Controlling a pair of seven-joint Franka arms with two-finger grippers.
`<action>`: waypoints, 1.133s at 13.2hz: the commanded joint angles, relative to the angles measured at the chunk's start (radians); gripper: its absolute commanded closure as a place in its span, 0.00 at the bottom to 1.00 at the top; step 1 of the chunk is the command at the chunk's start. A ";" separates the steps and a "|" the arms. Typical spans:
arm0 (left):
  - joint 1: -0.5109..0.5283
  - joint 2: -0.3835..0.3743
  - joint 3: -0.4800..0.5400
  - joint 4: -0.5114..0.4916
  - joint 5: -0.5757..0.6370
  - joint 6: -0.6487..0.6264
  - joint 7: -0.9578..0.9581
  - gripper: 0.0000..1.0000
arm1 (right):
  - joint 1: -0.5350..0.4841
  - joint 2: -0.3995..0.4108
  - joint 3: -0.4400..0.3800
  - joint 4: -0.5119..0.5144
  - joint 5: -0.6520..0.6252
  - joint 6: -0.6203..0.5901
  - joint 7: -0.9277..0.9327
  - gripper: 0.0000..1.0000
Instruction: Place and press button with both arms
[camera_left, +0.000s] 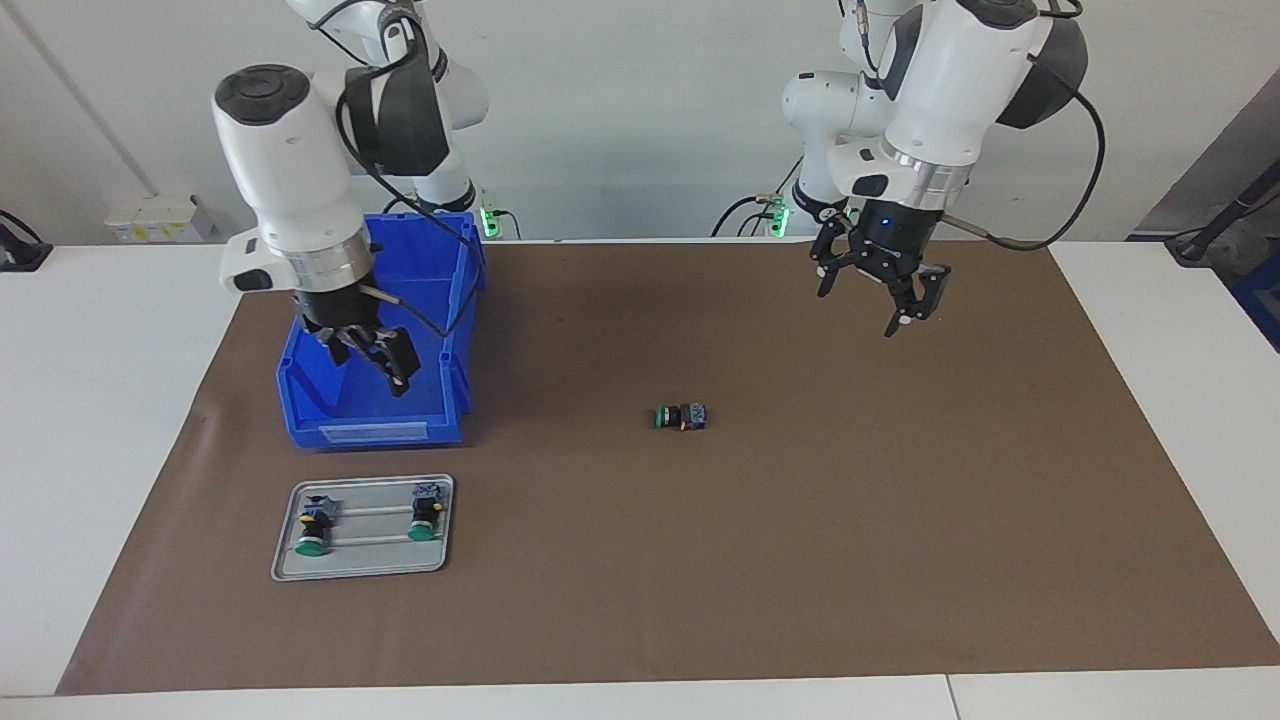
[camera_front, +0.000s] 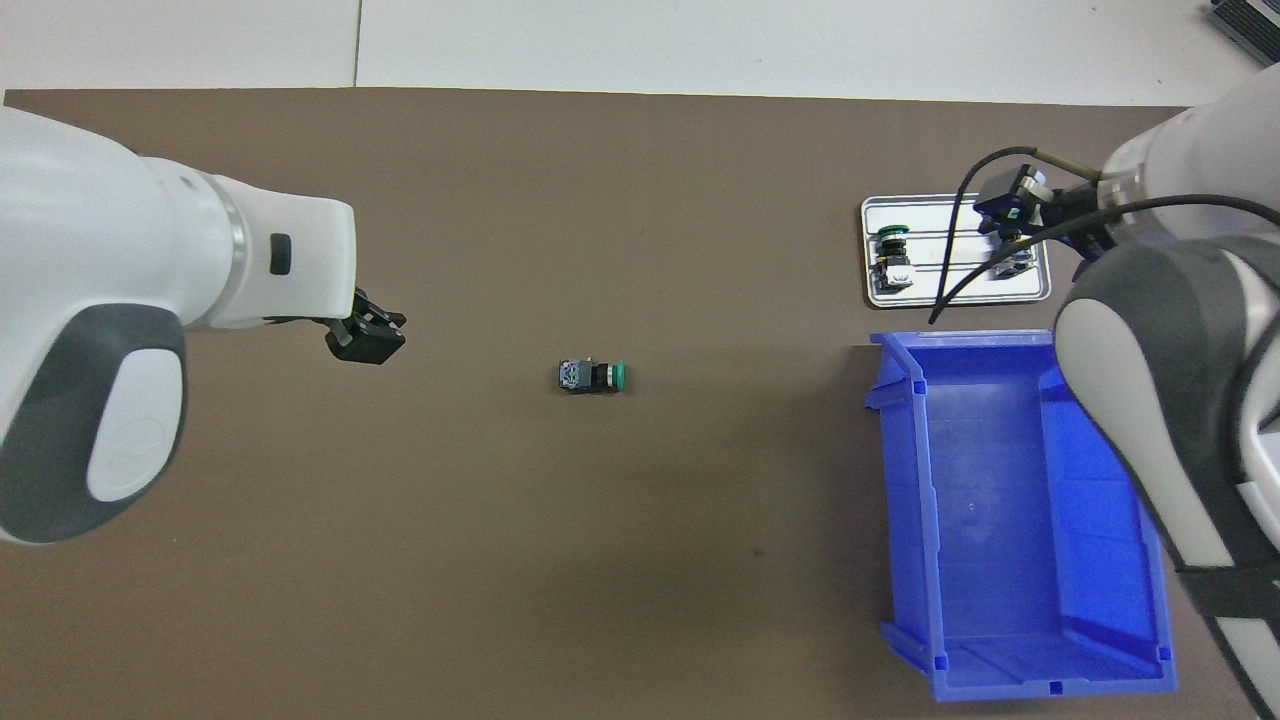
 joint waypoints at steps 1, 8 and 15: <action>-0.096 0.110 0.019 -0.002 -0.026 0.113 0.048 0.00 | -0.071 -0.072 0.012 -0.029 0.020 -0.089 -0.199 0.00; -0.227 0.298 0.020 -0.033 0.024 0.308 0.053 0.00 | -0.100 -0.208 -0.016 -0.130 0.020 -0.219 -0.361 0.00; -0.276 0.390 0.020 -0.050 0.032 0.359 0.059 0.00 | -0.088 -0.215 -0.005 -0.081 0.014 -0.223 -0.386 0.00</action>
